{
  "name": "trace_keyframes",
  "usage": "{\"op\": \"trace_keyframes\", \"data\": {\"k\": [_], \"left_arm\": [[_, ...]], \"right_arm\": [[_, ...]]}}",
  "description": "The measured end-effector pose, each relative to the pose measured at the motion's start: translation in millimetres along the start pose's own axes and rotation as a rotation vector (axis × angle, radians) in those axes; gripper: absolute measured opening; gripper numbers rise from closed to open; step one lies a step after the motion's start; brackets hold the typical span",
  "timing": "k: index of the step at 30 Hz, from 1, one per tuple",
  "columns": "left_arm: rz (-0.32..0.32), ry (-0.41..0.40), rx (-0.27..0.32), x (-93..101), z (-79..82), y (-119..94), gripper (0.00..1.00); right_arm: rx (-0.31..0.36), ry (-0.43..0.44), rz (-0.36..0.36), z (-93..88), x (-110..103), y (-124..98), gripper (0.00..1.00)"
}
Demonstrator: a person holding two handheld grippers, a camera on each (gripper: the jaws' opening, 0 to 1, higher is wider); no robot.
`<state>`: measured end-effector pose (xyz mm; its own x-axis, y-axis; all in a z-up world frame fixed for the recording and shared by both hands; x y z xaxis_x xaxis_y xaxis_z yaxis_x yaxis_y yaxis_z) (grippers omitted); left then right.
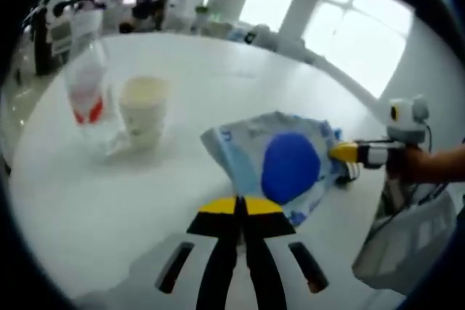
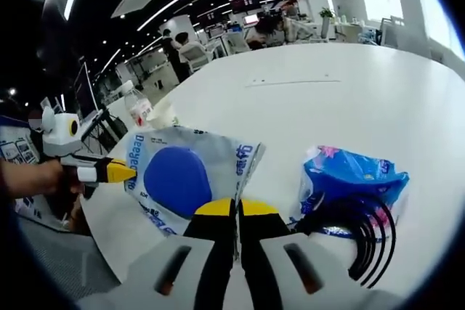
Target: Arrange the tabletop items into an orderly group along one side of the table until the central work area is clear of visible clutter.
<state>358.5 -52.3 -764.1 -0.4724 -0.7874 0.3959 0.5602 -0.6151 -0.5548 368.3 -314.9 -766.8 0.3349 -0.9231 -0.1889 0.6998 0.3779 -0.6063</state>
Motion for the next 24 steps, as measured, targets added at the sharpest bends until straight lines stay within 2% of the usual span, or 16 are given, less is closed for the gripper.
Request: {"op": "trace_keyframes", "data": {"k": [13,24], "left_arm": [[-0.002,-0.022,0.001,-11.2,19.3,25.7,0.00],[0.014,-0.077,0.007,-23.3,22.6,46.8,0.00]], "right_arm": [[-0.013,-0.023,-0.010,18.0,17.9,20.5,0.01],[-0.050,-0.023,-0.023,16.5,29.3,42.1,0.01]]}}
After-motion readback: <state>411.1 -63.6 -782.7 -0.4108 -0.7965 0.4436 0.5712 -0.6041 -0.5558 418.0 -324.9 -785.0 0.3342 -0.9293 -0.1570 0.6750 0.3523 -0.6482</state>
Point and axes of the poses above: the point that each gripper's makers call its tool centre point, and the gripper's own axes: y roughly forward along the fingers, x roughly to its right, z roughly out of its top, the point moved 8 cm from there along -y, roughly backward along the fingers, and after that the axes turned 7 degrees about -z, right-handed, at the moved point
